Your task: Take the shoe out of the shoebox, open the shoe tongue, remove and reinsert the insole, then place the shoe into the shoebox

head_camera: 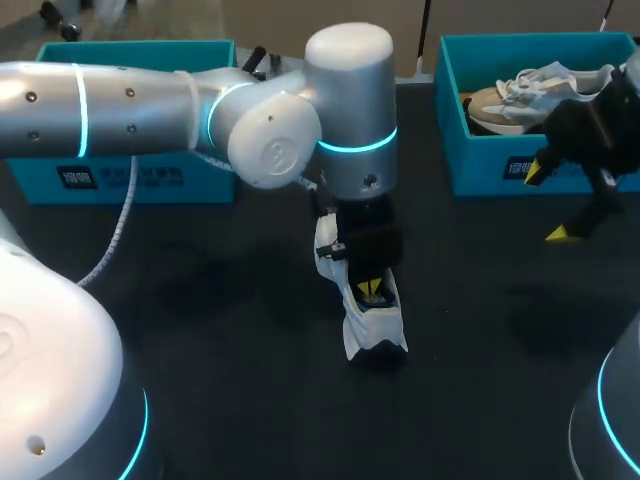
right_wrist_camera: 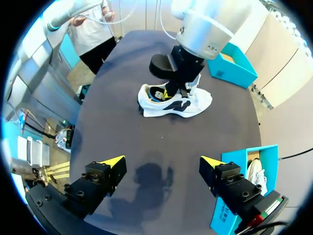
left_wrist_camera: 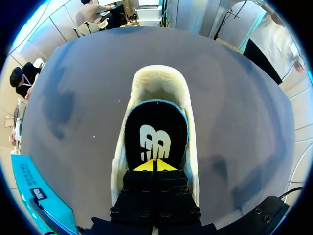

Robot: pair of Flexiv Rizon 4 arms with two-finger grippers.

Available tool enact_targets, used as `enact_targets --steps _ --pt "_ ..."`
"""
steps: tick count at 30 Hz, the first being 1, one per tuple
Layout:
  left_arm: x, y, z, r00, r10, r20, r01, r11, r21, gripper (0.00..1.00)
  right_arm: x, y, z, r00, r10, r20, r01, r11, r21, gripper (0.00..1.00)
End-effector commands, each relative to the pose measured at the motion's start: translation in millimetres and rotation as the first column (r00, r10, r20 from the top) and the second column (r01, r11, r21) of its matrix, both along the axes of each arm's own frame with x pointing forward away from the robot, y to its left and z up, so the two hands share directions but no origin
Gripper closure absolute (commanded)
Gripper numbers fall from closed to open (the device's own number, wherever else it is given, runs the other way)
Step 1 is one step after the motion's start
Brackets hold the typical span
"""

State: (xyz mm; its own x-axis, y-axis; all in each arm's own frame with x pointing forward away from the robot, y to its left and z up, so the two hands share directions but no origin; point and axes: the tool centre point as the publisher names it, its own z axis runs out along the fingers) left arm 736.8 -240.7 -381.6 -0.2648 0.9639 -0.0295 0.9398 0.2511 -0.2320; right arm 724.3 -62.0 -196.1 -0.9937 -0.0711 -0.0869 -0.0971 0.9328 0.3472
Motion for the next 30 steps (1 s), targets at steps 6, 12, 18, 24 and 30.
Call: enact_targets --steps 6,12,18,24,30 --pt "0.2 -3.9 3.1 1.0 0.003 0.005 -0.003 1.0 -0.015 1.0 0.0 0.7 -0.5 1.0 -0.002 0.0 0.002 1.0 -0.002 0.0" --pt "0.9 -11.2 15.6 1.0 -0.019 -0.024 0.018 0.999 -0.043 1.0 0.0 0.7 -0.5 1.0 -0.002 0.0 0.002 1.0 -0.002 0.0" --pt "-12.2 -20.9 9.7 0.996 -0.066 -0.067 0.063 0.997 -0.049 1.0 0.0 0.7 -0.5 1.0 -0.002 0.0 0.002 1.0 -0.002 0.0" --pt "-15.8 -23.9 -7.7 0.995 -0.079 -0.058 0.077 0.997 -0.028 1.0 0.0 0.7 -0.5 1.0 -0.002 0.0 0.002 1.0 -0.002 0.0" --pt "-10.9 -17.5 -11.1 0.996 -0.072 -0.049 0.072 0.997 -0.002 1.0 0.0 0.7 -0.5 1.0 -0.002 0.0 0.002 1.0 -0.002 0.0"
